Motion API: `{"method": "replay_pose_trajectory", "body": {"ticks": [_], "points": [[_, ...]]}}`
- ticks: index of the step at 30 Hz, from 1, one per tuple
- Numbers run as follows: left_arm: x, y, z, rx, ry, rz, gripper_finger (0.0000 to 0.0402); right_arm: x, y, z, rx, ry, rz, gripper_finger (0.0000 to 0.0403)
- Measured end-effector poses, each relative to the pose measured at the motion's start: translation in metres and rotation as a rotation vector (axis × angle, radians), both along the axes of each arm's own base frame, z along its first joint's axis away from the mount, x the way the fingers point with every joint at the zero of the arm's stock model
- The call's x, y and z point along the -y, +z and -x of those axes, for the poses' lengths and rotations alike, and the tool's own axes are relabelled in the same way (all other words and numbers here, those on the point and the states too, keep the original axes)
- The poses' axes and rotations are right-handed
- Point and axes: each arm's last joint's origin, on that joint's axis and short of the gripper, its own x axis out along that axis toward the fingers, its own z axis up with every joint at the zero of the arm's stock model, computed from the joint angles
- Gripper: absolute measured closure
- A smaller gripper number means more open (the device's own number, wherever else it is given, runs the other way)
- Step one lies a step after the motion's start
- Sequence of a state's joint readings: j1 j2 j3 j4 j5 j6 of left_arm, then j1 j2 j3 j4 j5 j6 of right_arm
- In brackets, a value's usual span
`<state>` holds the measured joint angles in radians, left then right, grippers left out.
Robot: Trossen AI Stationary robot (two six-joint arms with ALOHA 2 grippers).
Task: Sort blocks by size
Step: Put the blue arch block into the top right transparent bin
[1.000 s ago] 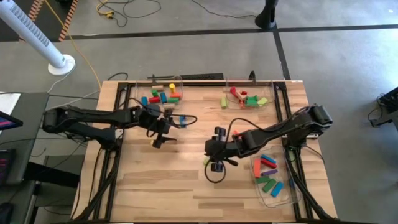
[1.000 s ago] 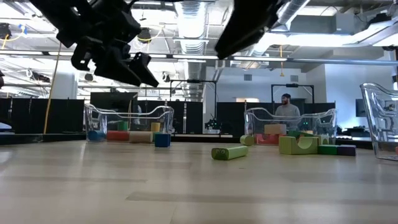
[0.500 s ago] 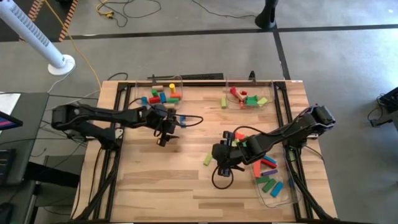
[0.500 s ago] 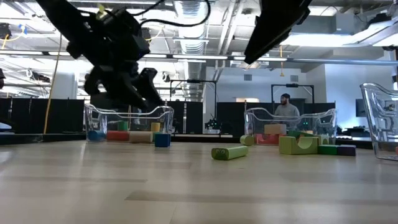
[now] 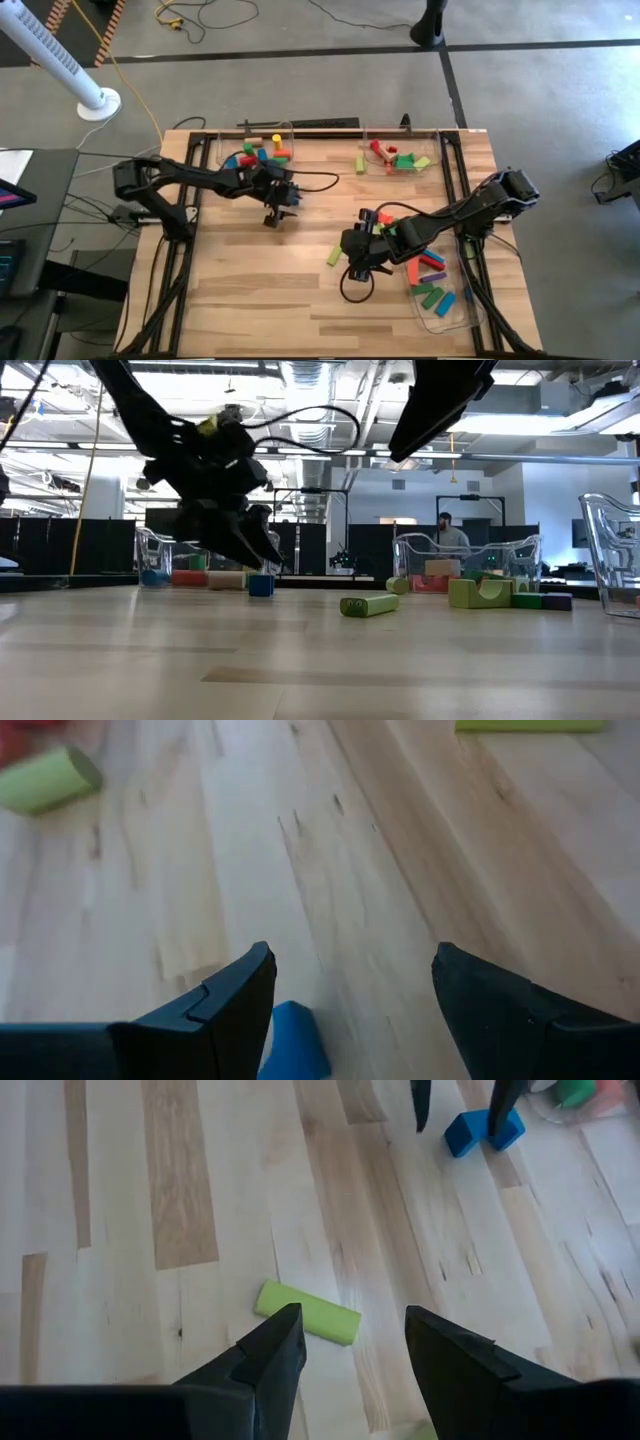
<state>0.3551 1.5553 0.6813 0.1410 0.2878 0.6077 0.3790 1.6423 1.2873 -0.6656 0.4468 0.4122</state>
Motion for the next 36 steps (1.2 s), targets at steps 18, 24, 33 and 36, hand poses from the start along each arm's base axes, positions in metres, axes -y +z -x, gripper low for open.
{"method": "replay_pose_trajectory", "body": {"ticks": [18, 24, 33, 36], "points": [[-0.025, -0.015, 0.000, -0.117, 0.109, 0.036, 0.0224, -0.001, 0.001, -0.002, 0.019, 0.000, -0.007, 0.0196], [-0.025, -0.015, 0.001, -0.131, 0.096, 0.022, 0.0267, -0.001, 0.001, -0.002, 0.023, -0.001, -0.008, 0.0196], [-0.024, -0.016, 0.002, -0.145, 0.063, -0.004, 0.0353, -0.001, 0.001, -0.002, 0.024, -0.002, -0.005, 0.0196], [-0.024, -0.016, 0.002, -0.150, 0.060, -0.004, 0.0368, -0.001, 0.001, -0.002, 0.024, -0.002, -0.005, 0.0196]]}}
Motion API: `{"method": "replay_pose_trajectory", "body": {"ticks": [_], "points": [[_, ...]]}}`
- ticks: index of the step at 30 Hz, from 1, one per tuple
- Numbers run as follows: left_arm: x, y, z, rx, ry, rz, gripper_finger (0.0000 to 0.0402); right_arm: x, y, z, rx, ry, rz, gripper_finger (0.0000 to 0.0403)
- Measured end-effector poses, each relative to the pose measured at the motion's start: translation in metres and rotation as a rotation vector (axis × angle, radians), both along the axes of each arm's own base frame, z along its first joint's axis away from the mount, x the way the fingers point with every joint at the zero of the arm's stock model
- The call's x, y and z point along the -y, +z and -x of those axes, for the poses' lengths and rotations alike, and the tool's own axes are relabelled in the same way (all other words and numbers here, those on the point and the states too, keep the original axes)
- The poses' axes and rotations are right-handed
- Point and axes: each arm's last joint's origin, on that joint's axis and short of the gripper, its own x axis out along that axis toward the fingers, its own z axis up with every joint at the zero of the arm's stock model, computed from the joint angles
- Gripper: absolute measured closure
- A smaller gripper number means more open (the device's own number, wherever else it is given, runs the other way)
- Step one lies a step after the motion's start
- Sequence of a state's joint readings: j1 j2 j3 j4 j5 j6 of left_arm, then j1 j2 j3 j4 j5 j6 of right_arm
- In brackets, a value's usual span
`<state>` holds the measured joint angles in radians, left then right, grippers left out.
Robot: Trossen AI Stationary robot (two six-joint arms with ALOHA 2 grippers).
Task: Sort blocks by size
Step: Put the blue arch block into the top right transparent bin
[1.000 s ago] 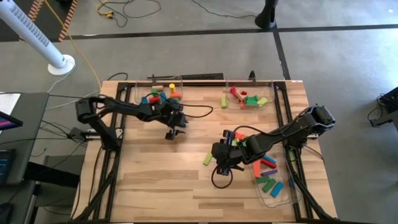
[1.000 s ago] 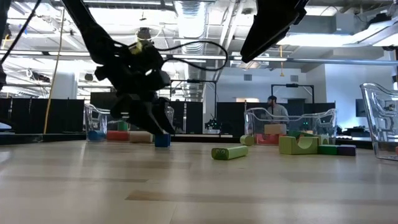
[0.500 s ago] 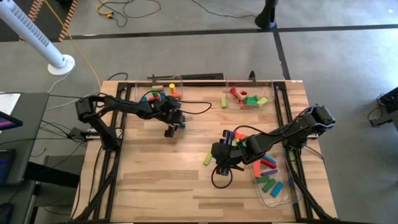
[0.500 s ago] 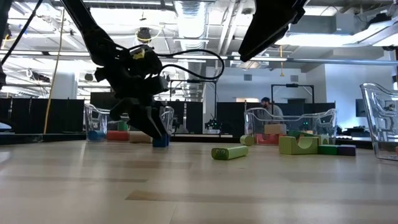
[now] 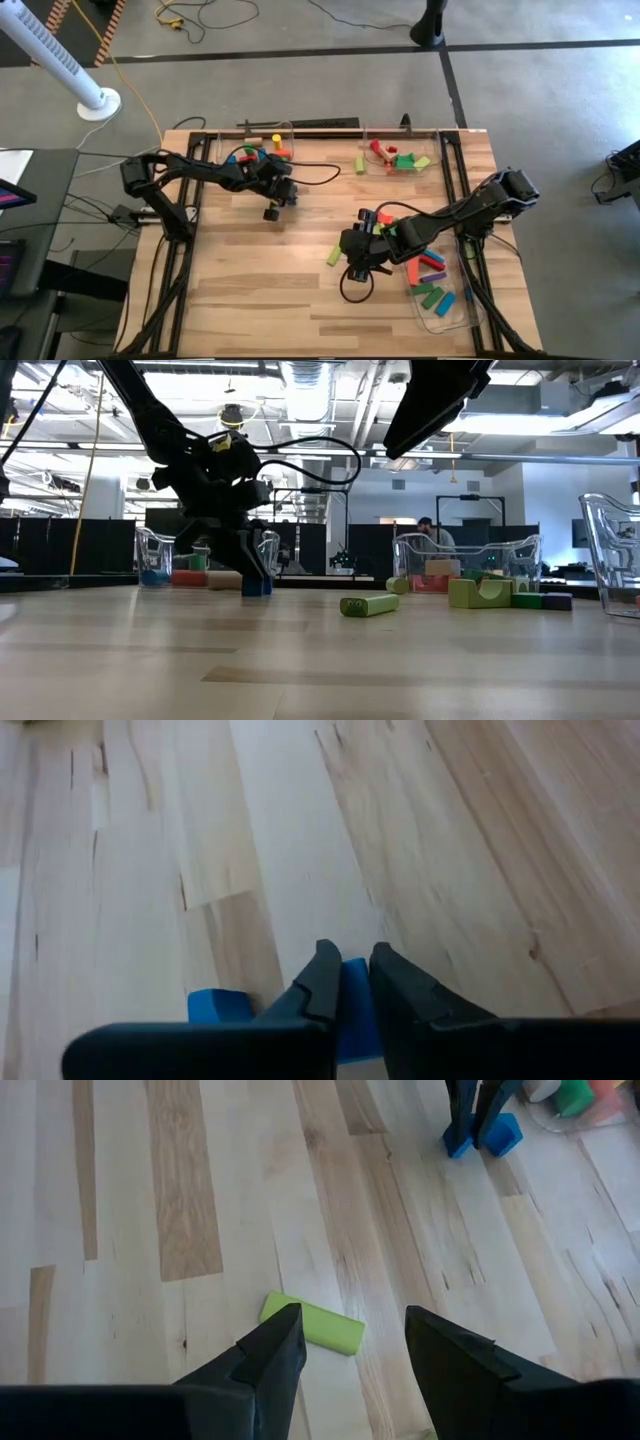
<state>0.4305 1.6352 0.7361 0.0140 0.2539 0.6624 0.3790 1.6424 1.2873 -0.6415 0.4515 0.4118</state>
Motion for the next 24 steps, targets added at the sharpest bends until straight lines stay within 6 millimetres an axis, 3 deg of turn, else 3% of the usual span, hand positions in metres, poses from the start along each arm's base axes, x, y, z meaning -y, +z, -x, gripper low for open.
{"method": "replay_pose_trajectory", "body": {"ticks": [14, 24], "points": [[0.024, 0.009, -0.004, 0.014, -0.087, -0.008, 0.0371, 0.000, 0.000, 0.000, 0.006, 0.001, -0.001, 0.0196], [0.056, 0.074, 0.006, 0.287, -0.267, 0.056, 0.0372, 0.001, -0.001, 0.005, -0.024, -0.014, 0.142, 0.0196]]}}
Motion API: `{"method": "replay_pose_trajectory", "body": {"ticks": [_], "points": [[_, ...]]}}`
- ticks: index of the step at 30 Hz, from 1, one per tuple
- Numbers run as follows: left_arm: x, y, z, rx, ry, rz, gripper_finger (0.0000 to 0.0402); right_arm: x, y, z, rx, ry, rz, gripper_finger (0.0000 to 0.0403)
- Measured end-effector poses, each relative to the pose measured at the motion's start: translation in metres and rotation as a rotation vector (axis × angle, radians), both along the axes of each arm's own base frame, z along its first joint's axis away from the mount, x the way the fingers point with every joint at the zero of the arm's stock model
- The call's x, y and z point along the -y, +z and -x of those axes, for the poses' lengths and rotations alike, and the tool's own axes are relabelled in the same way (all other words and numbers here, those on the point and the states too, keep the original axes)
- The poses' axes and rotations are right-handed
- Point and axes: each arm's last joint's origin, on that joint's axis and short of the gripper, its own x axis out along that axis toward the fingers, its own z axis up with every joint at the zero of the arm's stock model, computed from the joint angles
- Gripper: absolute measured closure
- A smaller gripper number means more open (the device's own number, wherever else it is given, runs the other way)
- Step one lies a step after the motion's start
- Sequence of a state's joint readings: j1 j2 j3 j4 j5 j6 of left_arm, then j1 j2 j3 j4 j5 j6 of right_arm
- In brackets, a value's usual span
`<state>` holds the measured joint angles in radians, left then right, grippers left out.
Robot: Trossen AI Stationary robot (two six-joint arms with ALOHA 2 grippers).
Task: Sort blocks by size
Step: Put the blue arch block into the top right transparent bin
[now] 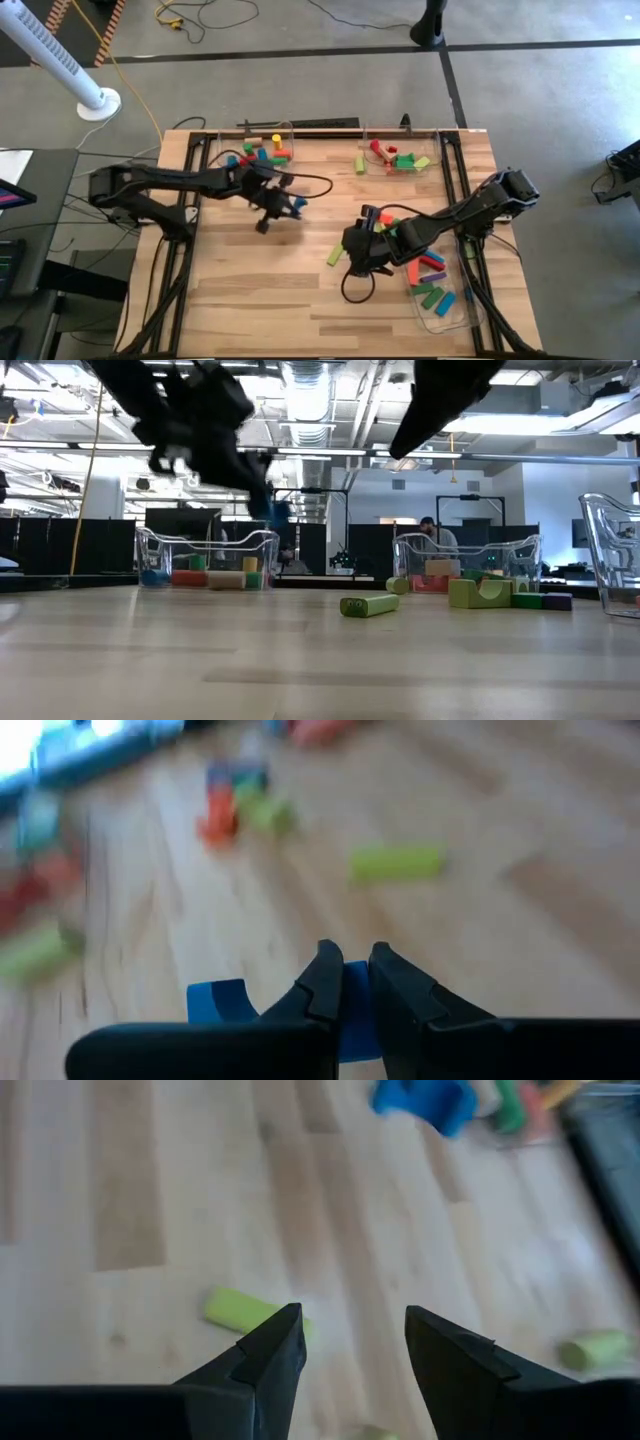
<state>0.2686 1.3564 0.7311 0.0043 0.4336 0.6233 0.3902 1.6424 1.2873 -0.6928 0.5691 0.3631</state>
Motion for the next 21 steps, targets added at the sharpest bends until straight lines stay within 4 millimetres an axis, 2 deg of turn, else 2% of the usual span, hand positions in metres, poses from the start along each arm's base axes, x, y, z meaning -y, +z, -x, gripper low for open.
{"method": "replay_pose_trajectory", "body": {"ticks": [5, 11, 16, 21], "points": [[0.023, 0.037, 0.015, 0.163, -0.180, 0.061, 0.0372, -0.002, 0.000, 0.005, 0.001, -0.034, 0.109, 0.0196], [0.050, 0.068, 0.030, 0.327, -0.446, 0.155, 0.0372, -0.012, 0.005, 0.003, 0.085, -0.016, 0.209, 0.0196], [0.067, 0.079, 0.033, 0.401, -0.605, 0.195, 0.0372, -0.022, 0.014, -0.005, 0.172, 0.066, 0.265, 0.0196], [0.078, 0.073, 0.033, 0.392, -0.719, 0.178, 0.0372, -0.031, 0.012, -0.019, 0.223, 0.156, 0.349, 0.0196]]}}
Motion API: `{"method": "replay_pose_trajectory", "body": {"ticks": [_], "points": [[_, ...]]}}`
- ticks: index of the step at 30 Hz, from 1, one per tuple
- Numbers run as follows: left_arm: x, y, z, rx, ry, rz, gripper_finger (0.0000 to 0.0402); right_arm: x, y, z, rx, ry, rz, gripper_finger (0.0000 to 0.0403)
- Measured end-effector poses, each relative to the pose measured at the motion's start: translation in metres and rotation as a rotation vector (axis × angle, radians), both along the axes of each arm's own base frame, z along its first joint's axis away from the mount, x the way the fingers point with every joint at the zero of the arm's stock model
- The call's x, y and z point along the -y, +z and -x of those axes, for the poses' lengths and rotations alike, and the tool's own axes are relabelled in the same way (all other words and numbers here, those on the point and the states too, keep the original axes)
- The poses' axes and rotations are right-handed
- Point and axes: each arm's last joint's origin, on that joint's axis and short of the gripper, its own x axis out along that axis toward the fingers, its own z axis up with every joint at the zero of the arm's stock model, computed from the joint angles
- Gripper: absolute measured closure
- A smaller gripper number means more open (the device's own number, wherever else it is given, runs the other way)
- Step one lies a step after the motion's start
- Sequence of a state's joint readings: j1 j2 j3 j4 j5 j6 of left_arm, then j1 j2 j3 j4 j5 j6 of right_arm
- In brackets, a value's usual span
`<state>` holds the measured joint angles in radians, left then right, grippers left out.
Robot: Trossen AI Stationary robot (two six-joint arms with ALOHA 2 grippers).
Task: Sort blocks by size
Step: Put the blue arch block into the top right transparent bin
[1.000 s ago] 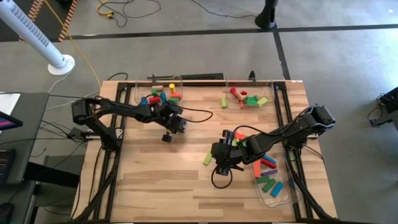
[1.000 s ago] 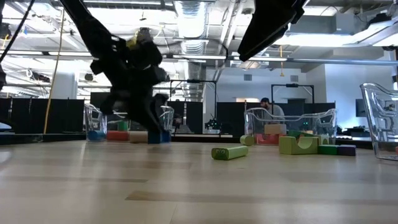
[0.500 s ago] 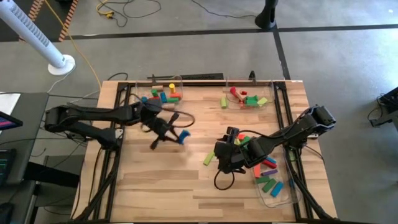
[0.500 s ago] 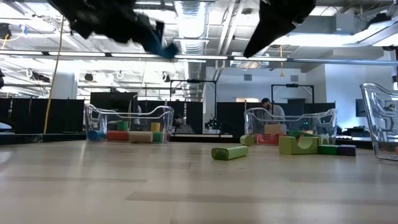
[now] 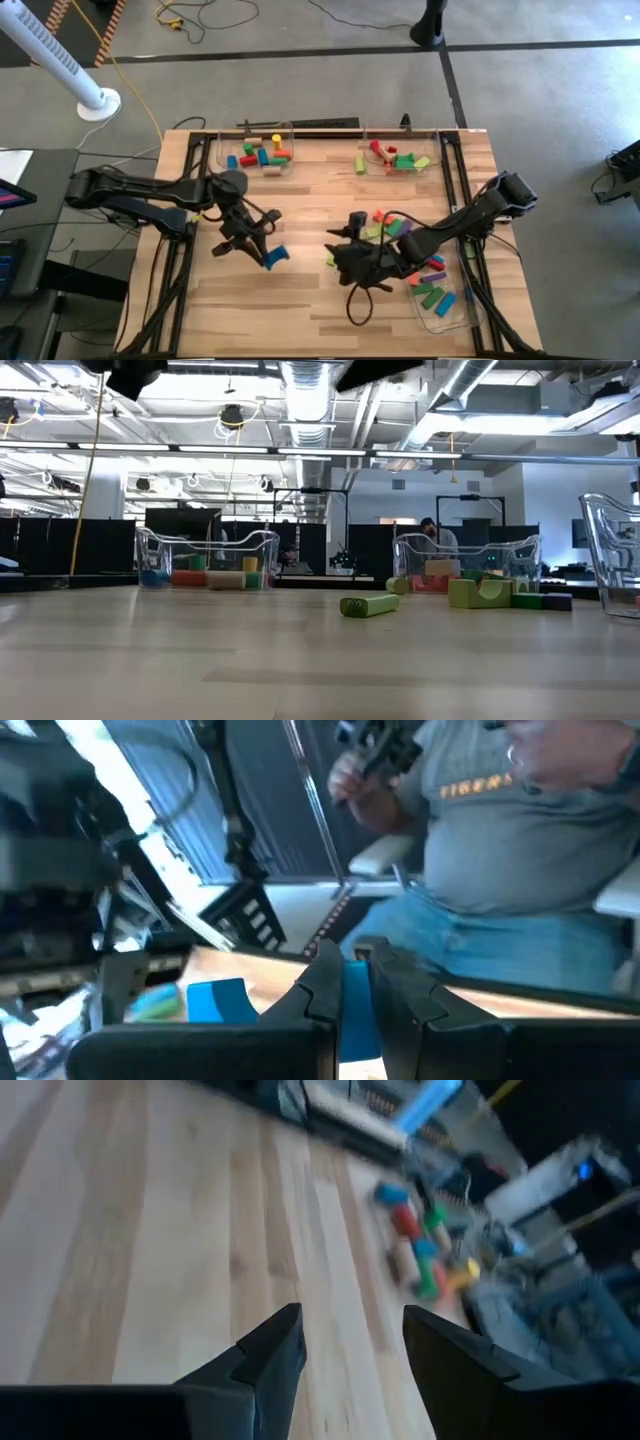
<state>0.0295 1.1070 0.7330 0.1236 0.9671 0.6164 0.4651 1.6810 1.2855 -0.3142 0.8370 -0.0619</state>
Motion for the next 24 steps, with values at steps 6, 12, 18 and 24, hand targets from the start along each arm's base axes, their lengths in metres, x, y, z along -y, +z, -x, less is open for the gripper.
{"method": "replay_pose_trajectory", "body": {"ticks": [6, 12, 18, 24], "points": [[0.002, -0.012, -0.003, -0.055, -0.018, -0.032, 0.0372, -0.004, -0.013, -0.025, 0.036, 0.127, -0.003, 0.0196], [0.002, -0.020, -0.005, -0.100, -0.022, -0.040, 0.0372, 0.001, -0.018, -0.046, 0.119, 0.208, -0.030, 0.0196], [0.002, -0.022, -0.006, -0.106, -0.028, -0.046, 0.0372, 0.007, -0.015, -0.052, 0.140, 0.329, -0.101, 0.0192], [0.004, -0.022, -0.005, -0.104, -0.057, -0.041, 0.0372, 0.007, -0.019, -0.058, 0.156, 0.411, -0.102, 0.0157]]}}
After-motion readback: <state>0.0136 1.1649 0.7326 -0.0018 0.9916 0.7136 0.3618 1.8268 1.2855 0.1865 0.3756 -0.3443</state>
